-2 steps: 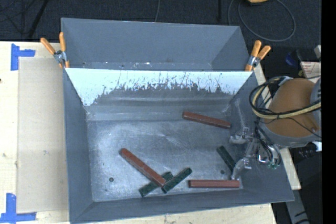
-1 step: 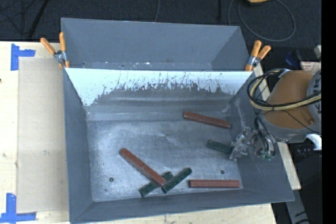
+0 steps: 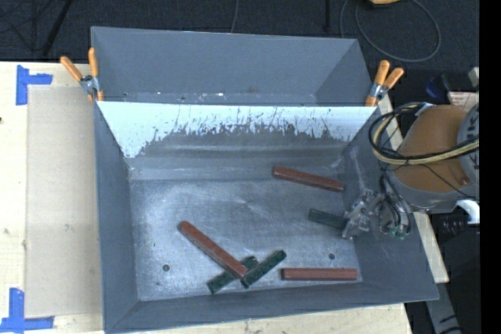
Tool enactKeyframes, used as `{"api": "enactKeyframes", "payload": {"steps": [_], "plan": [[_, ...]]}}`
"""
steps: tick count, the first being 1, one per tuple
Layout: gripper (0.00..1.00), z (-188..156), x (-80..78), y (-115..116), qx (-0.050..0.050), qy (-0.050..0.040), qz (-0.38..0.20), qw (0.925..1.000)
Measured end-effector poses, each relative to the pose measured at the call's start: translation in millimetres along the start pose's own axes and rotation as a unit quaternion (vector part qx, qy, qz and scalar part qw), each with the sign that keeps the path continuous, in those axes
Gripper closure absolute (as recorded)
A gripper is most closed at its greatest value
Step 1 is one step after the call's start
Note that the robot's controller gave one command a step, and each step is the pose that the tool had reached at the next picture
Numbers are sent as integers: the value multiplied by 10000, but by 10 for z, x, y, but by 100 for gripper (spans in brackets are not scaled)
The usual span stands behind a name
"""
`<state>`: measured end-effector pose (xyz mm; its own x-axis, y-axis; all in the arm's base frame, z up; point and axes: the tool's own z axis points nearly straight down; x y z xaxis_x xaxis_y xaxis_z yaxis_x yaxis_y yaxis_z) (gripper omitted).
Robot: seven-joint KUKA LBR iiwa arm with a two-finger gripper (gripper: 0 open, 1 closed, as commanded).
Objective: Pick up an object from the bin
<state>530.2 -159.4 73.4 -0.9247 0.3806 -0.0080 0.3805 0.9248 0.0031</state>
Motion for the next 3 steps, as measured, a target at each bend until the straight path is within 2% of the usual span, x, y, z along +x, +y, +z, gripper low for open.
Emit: {"api": "enactKeyframes", "payload": {"steps": [1, 2, 3], "plan": [[100, -25, 14, -2, 5, 22, -3, 10000], [100, -202, 46, -11, 14, 90, -2, 10000], [100, -415, 22, -10, 12, 50, -3, 10000]]}}
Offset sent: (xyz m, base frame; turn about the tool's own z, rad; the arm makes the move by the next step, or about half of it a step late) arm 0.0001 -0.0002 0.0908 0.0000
